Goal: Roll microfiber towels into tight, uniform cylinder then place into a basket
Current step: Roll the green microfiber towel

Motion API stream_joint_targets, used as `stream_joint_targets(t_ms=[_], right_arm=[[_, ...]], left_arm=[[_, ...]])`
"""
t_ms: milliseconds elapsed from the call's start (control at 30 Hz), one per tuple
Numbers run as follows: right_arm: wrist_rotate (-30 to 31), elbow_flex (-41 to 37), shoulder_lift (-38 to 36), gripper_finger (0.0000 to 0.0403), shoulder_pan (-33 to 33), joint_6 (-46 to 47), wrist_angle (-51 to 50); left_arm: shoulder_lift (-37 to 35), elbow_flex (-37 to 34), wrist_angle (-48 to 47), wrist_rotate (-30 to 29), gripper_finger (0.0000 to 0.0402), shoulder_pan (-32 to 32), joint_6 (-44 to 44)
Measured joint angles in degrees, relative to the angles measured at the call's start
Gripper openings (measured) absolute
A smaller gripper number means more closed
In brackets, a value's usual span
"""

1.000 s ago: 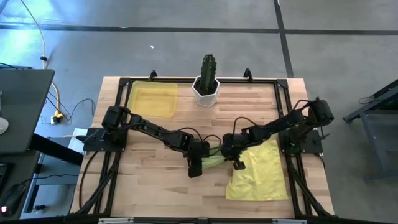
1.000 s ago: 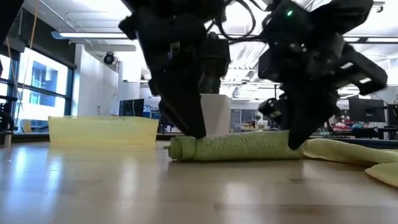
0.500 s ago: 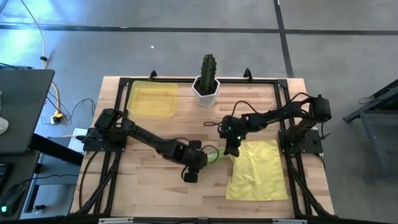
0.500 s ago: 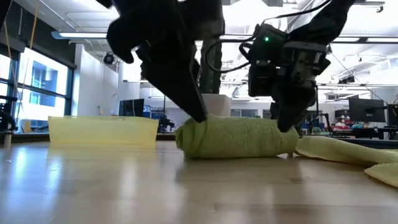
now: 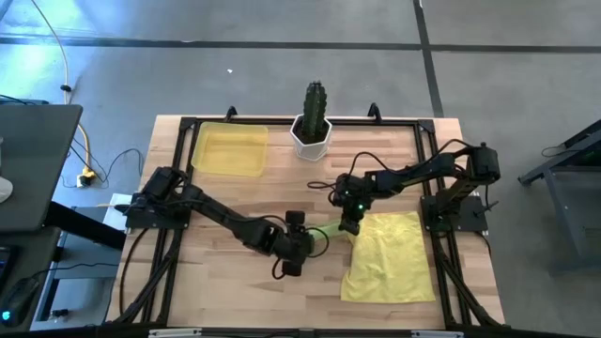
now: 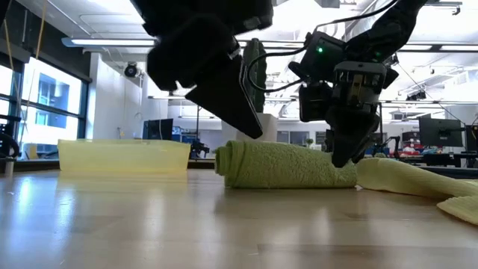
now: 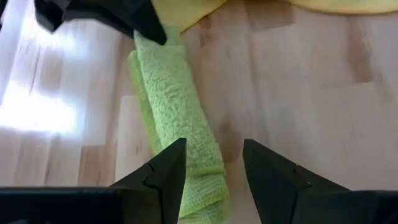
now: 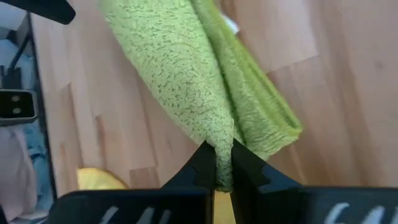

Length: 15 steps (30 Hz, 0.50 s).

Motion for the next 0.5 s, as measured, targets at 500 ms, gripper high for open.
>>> stream_joint_targets(t_ms=[500], right_arm=[[1.5,0.1,3.7,0.0010,0.0,-3.7,2.7]], left_arm=[[5.1,0.1,-2.0,8.0,0.0149,4.4,-5.7]])
